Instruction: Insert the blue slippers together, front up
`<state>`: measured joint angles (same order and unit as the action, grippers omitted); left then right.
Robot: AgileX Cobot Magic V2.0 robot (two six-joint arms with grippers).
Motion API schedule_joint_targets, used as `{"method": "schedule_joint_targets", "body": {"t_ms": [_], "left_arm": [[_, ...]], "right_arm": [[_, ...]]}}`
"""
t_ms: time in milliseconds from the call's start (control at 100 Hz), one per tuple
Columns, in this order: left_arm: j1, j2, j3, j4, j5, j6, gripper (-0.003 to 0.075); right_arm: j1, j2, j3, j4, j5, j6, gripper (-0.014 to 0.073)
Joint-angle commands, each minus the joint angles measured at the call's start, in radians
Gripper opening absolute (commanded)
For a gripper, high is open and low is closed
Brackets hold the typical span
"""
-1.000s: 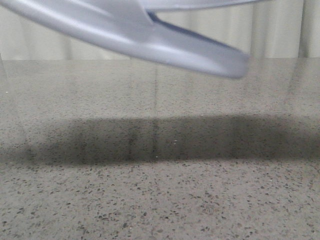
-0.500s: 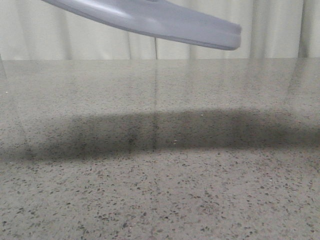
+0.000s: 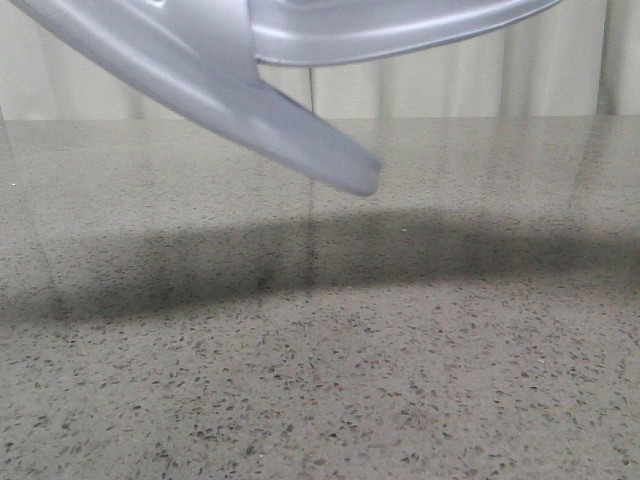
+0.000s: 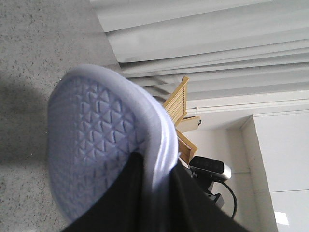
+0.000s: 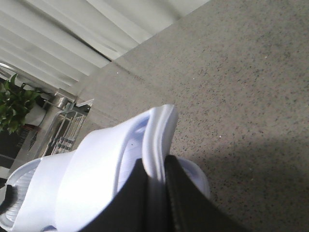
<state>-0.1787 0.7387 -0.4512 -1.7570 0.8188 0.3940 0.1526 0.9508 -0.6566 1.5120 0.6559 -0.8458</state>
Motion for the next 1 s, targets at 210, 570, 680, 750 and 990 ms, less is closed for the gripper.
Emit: {"method": "schedule_joint_targets", "body": {"t_ms": [210, 570, 680, 750, 990], "left_arm": [[-0.016, -0.003, -0.029, -0.104, 0.256, -0.022, 0.0032], [-0.016, -0.003, -0.029, -0.104, 0.245, 0.004, 0.0032], [-0.016, -0.003, -0.029, -0.104, 0.232, 0.015, 0.0032], [-0.016, -0.003, -0.029, -0.104, 0.225, 0.022, 0.0032], [-0.016, -0.003, -0.029, -0.097, 0.184, 0.027, 0.0032]], "right_arm": [[0.023, 0.030, -0.032, 0.165, 0.316, -0.141, -0.0107], [0.023, 0.030, -0.032, -0.024, 0.184, -0.236, 0.0013], [0.023, 0.024, -0.032, -0.070, 0.152, -0.238, 0.0205], [0.023, 0.017, -0.032, -0.081, 0.137, -0.238, 0.0319], [0.023, -0.040, -0.032, -0.127, 0.078, -0.246, 0.0406]]}}
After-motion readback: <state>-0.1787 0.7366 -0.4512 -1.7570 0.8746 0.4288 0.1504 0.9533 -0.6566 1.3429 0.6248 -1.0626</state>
